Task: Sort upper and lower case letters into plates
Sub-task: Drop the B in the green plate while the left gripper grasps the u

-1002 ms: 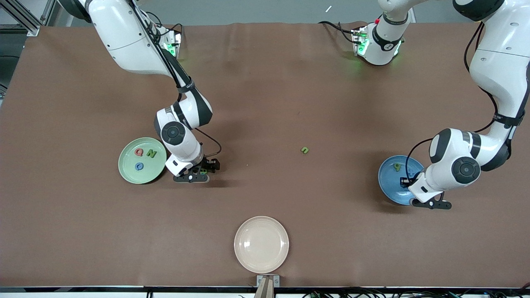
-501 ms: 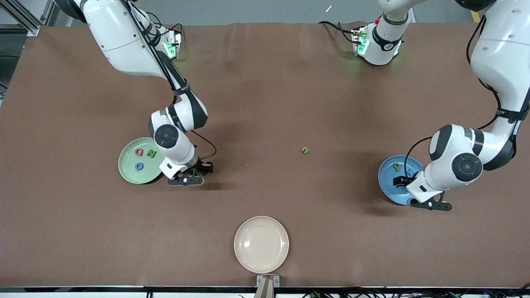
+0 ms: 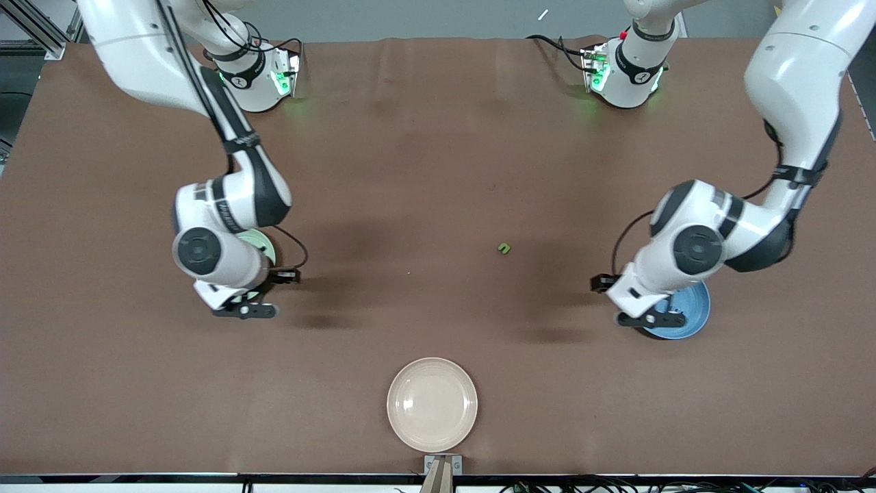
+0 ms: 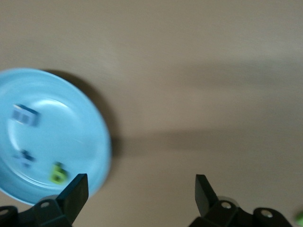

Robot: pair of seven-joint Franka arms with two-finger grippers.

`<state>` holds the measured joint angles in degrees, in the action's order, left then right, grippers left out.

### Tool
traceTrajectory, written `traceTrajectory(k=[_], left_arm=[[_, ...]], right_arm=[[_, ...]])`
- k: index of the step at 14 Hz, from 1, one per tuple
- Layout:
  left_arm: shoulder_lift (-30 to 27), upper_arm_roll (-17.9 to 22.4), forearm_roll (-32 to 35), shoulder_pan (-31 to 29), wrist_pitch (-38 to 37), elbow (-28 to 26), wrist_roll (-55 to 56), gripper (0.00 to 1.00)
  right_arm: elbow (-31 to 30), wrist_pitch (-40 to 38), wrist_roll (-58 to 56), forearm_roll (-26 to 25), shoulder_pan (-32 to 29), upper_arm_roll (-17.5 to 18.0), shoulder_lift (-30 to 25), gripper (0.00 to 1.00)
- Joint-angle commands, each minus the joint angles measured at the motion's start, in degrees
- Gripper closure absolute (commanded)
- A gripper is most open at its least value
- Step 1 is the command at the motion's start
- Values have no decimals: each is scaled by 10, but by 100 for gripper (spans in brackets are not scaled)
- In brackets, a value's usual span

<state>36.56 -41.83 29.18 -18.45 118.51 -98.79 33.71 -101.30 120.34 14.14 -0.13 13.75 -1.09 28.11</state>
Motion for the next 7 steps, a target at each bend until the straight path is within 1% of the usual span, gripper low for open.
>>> traceTrajectory(k=[1,2,4,6,7], left_arm=[[-4,0,9,59,-4,-5,101,1],[-2,0,10,79,1,-6,138,1],[3,0,10,112,9,-11,206,1],[12,0,10,136,37,-14,265,1],[16,0,9,146,60,-22,287,1]], right_arm=[[-13,-3,-30,-8,-41,9,-2,100],[-20,0,-31,-9,-60,9,0,100],[-23,-2,-36,-10,-69,8,7,99],[-23,4,-36,-10,-82,8,25,97],[-24,11,-36,-9,-87,9,33,92]])
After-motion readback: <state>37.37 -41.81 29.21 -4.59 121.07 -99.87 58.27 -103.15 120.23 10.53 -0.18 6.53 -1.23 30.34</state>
